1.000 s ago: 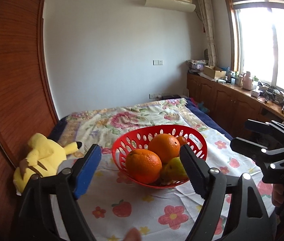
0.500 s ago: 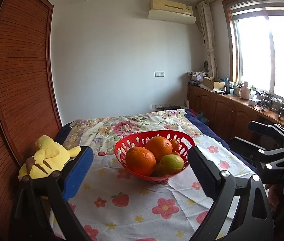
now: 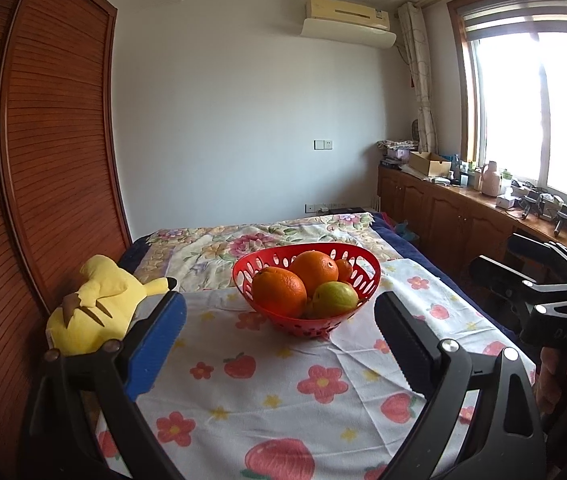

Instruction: Organize fruits

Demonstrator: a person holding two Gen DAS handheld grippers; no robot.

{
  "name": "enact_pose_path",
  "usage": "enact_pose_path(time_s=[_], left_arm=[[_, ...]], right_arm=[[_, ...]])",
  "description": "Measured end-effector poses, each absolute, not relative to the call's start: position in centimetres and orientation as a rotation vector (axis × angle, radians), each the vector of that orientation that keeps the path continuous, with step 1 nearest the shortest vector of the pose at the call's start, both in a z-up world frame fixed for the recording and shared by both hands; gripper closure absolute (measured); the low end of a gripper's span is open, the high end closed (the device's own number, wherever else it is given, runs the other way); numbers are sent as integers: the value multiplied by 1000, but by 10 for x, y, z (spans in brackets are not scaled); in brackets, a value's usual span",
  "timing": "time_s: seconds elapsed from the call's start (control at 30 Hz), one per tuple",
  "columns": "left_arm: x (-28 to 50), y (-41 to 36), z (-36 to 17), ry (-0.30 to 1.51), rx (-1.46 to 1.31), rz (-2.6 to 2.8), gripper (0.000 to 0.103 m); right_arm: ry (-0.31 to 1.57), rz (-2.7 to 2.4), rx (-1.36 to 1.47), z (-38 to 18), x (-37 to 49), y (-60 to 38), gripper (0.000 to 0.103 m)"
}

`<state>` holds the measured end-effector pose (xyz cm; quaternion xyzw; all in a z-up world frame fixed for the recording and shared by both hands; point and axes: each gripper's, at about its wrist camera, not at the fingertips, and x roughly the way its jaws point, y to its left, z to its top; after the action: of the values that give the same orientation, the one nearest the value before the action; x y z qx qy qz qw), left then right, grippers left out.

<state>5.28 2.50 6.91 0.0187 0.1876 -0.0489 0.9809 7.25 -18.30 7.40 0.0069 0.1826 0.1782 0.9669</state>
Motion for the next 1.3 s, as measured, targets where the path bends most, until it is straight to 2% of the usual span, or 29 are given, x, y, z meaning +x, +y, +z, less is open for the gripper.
enact_pose_path(time_s=[1.3], left_arm=[[22,29,61,384,21,-86,7]], right_arm=[[353,343,29,76,38,-196,0]])
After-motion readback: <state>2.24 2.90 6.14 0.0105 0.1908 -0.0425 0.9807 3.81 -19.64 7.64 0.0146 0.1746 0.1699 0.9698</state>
